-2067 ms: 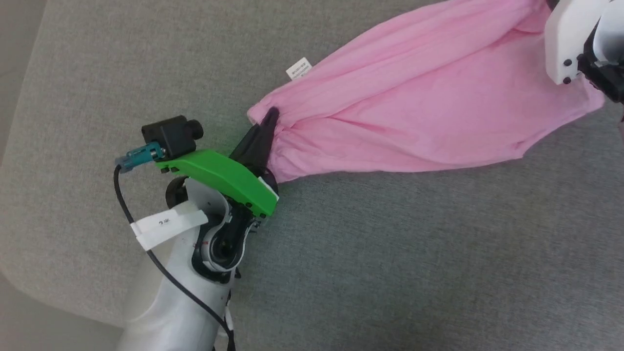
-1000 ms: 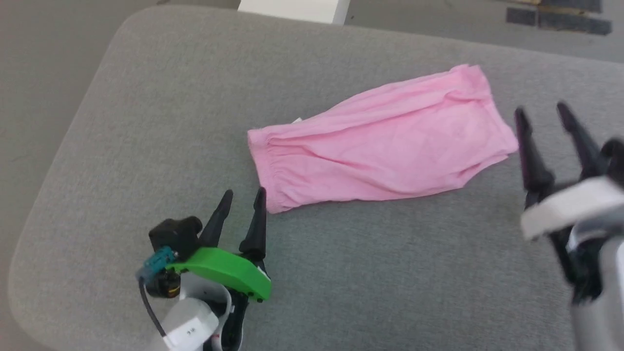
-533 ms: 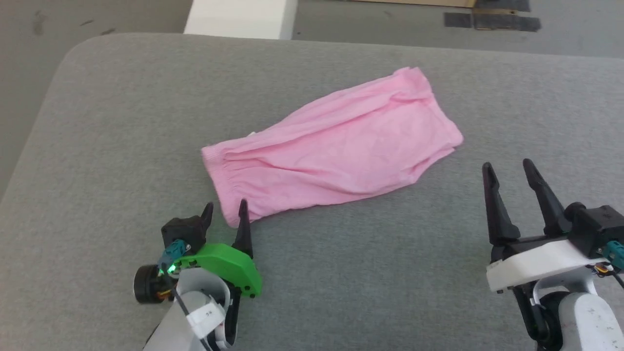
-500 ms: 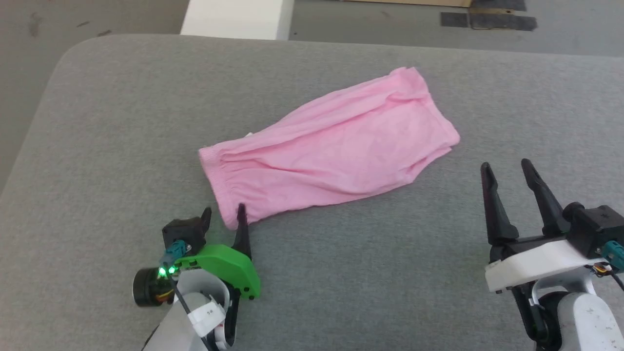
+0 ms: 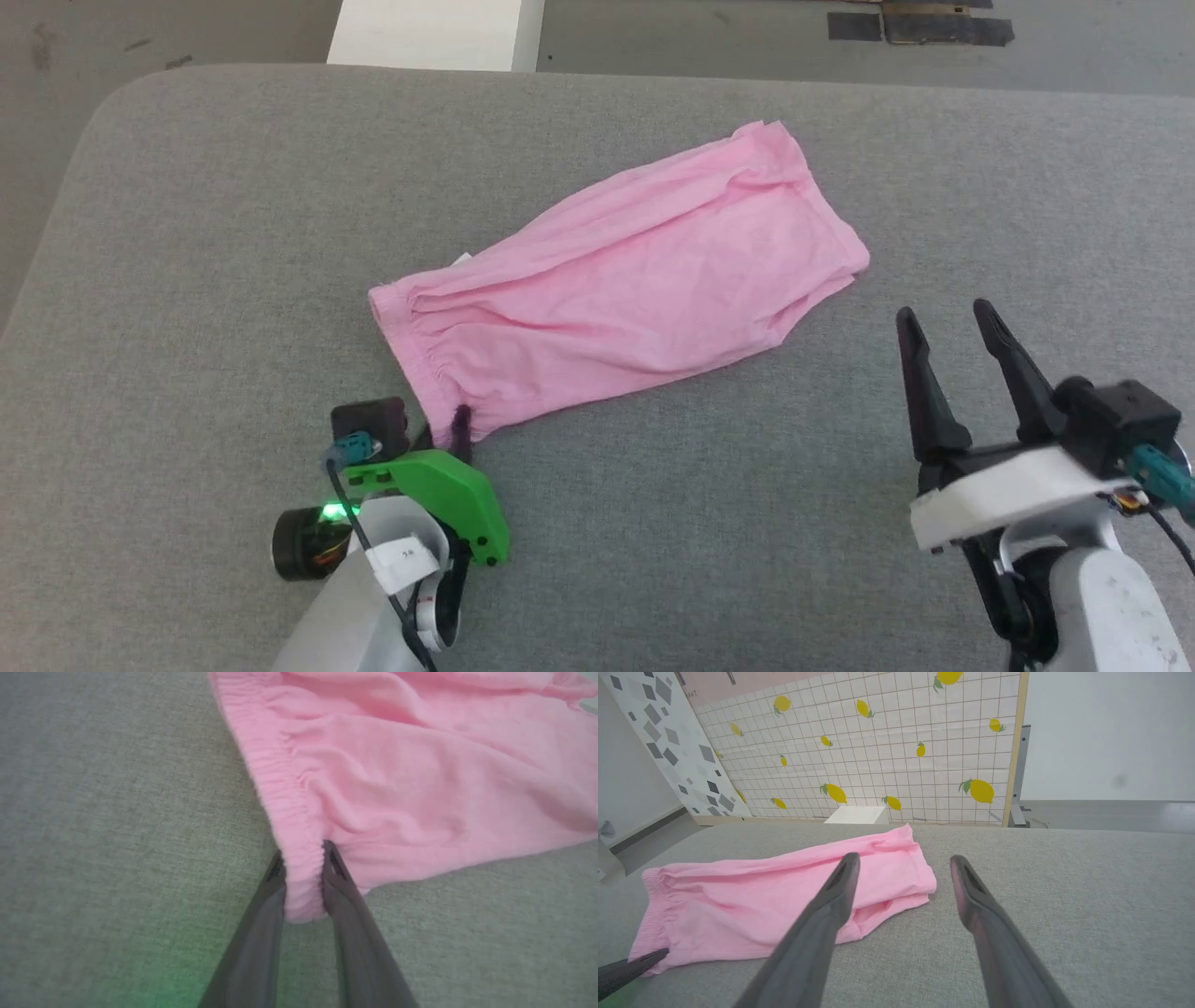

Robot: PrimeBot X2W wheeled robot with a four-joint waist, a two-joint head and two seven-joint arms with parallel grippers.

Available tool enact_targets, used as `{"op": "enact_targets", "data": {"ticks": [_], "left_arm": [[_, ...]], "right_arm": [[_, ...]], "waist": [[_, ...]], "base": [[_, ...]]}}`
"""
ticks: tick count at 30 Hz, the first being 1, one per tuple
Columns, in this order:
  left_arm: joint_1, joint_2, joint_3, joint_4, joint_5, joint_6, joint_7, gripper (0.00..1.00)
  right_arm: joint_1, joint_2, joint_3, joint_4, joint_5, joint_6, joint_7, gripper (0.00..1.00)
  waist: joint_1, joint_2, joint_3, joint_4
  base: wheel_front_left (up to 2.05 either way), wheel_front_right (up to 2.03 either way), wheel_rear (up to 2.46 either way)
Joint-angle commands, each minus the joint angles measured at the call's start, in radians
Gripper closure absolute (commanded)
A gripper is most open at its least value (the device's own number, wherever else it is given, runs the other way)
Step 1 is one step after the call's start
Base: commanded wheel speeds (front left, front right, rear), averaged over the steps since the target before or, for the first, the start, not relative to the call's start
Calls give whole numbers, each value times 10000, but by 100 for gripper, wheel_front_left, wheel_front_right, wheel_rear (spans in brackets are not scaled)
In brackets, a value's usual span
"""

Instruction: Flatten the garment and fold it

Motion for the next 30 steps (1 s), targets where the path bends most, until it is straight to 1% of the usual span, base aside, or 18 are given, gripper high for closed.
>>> {"op": "enact_targets", "data": {"ticks": [1,6,12,16,19,22,25,26,27,28,29,30], "left_arm": [[100,-32,-131,192,-15,-72,122,100],[-99,-17,-169,40,77,-155,-306,100],[-310,-107,-300,-40,91,-228,-428,100],[-483,-159,-391,-77,99,-286,-472,100],[-592,-197,-449,-90,96,-319,-520,100],[-679,-229,-491,-87,85,-349,-592,100],[-713,-244,-506,-54,58,-365,-664,100],[-719,-245,-510,-42,51,-371,-678,100],[-723,-243,-512,-28,42,-378,-690,100],[-723,-236,-515,-12,32,-385,-706,100],[-722,-224,-518,1,29,-387,-715,100],[-713,-202,-518,17,25,-388,-729,100]], "right_arm": [[-359,8,43,109,-116,-13,51,0],[-1518,-95,-64,930,-310,-13,322,0],[-3250,-70,-846,2812,-587,-13,1414,0],[-4231,-25,-1259,4186,-877,-13,2537,0],[-4723,4,-1492,5128,-1055,-13,3684,0],[-5027,19,-1526,5732,-1261,-13,4733,0],[-5160,26,-1277,5996,-1394,-13,5591,0],[-5173,27,-1184,6019,-1405,-13,5820,35],[-5178,28,-1062,6014,-1391,-13,6022,59],[-5179,29,-935,5969,-1328,-13,6205,74],[-5177,29,-803,5913,-1285,-13,6312,100],[-5172,20,-663,5825,-1266,-13,6371,100]], "waist": [[1,0,68,57],[1,0,236,185],[1,0,496,524],[1,0,729,778],[1,0,891,941],[1,0,1025,1054],[1,0,1070,1086],[1,0,1070,1087],[1,0,1065,1084],[1,0,1053,1074],[1,0,1045,1061],[1,0,1020,1026]], "base": [[0,0,0],[0,0,0],[0,0,0],[0,0,0],[0,0,0],[0,0,0],[0,0,0],[0,0,0],[0,0,0],[0,0,0],[0,0,0],[0,0,0]]}}
